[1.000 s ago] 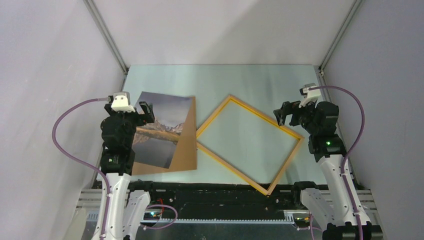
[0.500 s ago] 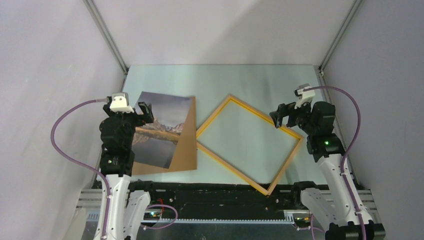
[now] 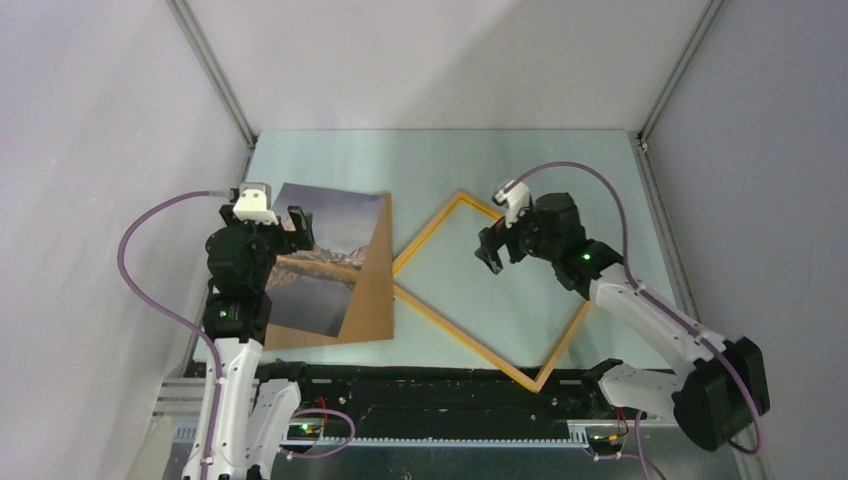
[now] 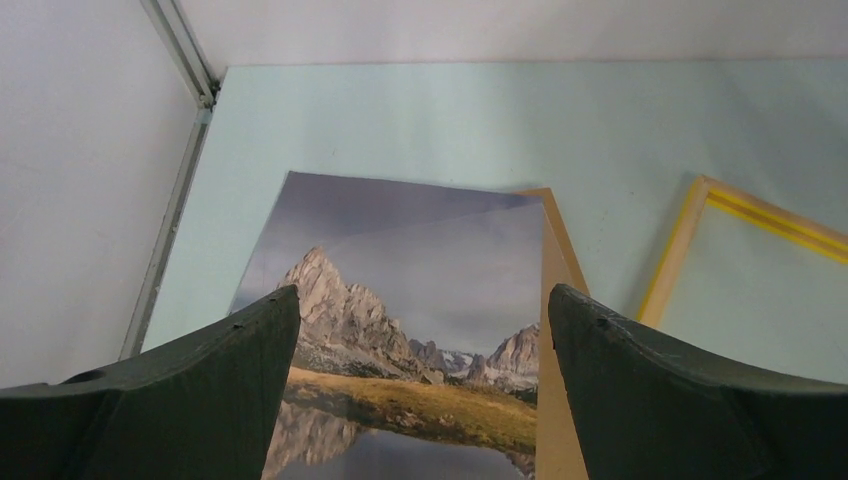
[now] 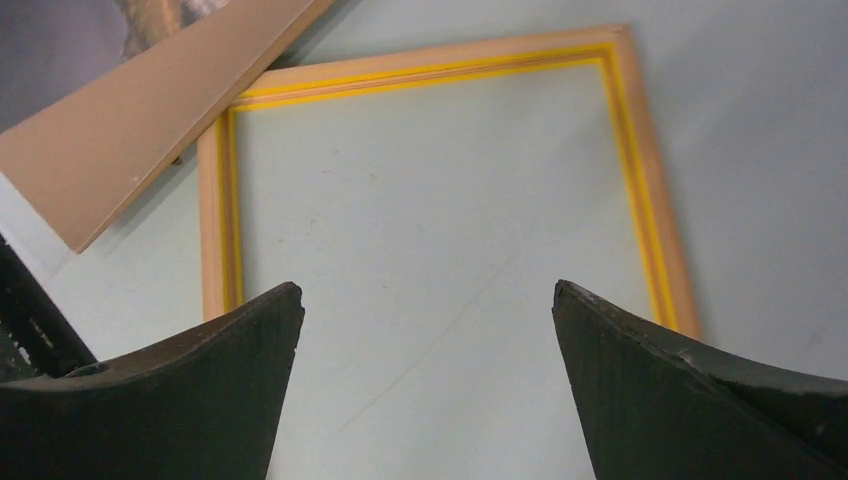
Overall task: Put the photo into the frame
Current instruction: Move the photo frame to the center of the board.
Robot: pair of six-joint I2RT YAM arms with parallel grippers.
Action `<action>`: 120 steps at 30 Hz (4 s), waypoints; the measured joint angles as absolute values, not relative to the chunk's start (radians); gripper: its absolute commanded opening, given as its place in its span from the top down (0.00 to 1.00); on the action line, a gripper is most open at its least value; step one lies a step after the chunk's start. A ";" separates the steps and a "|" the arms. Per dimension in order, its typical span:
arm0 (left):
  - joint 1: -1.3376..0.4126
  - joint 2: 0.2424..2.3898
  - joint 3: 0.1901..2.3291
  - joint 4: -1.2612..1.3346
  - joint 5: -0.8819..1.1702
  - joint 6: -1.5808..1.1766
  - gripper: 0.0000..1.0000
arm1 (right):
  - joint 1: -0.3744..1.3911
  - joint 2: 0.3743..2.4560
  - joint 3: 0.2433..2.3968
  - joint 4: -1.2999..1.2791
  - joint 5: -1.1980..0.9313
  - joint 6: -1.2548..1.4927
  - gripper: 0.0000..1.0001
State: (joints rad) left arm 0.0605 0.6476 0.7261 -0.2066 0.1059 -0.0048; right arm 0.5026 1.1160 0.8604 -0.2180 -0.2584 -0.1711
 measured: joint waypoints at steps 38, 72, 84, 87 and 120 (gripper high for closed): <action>0.062 0.659 0.683 -0.247 0.170 0.009 0.02 | 1.008 1.721 1.056 -0.361 -0.209 -0.204 0.27; 0.062 0.648 0.683 -0.246 0.170 0.010 0.02 | 0.899 1.863 1.172 -0.347 -0.073 -0.139 0.89; 0.062 0.643 0.683 -0.246 0.170 0.010 0.02 | 0.699 1.907 1.225 -0.332 -0.086 -0.078 1.00; 0.062 0.643 0.683 -0.246 0.170 0.010 0.02 | 0.674 1.910 1.233 -0.334 -0.071 -0.053 1.00; 0.062 0.660 0.682 -0.246 0.168 0.017 0.02 | 0.428 2.194 1.718 -0.462 -0.065 0.211 0.70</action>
